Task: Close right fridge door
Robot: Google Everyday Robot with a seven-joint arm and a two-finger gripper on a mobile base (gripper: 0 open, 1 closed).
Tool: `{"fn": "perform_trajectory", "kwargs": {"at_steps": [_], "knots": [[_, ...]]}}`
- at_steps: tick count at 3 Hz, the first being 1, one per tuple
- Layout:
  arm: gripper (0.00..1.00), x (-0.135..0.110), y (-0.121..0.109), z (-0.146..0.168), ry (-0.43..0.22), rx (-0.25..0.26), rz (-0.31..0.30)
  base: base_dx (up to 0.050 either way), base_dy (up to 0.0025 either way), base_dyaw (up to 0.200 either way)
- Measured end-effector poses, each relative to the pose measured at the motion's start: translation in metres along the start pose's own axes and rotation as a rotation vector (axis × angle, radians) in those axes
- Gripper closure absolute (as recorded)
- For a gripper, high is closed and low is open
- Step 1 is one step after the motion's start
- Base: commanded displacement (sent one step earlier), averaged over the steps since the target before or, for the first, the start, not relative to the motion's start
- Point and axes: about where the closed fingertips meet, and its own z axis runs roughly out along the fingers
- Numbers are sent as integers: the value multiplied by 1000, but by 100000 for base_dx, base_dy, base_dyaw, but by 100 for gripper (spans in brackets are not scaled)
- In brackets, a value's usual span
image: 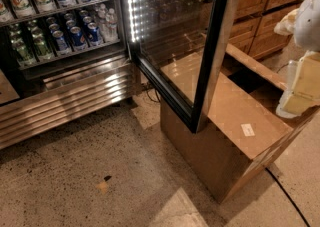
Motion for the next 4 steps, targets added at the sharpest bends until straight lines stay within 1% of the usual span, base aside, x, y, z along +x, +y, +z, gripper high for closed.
{"fn": "perform_trajectory", "kwargs": {"at_steps": [1, 2, 4], "knots": [[0, 0, 0, 0, 0, 0, 0, 4754, -2, 48], [0, 0, 0, 0, 0, 0, 0, 3, -4, -19963], [0, 0, 0, 0, 0, 0, 0, 4686, 2, 51]]}}
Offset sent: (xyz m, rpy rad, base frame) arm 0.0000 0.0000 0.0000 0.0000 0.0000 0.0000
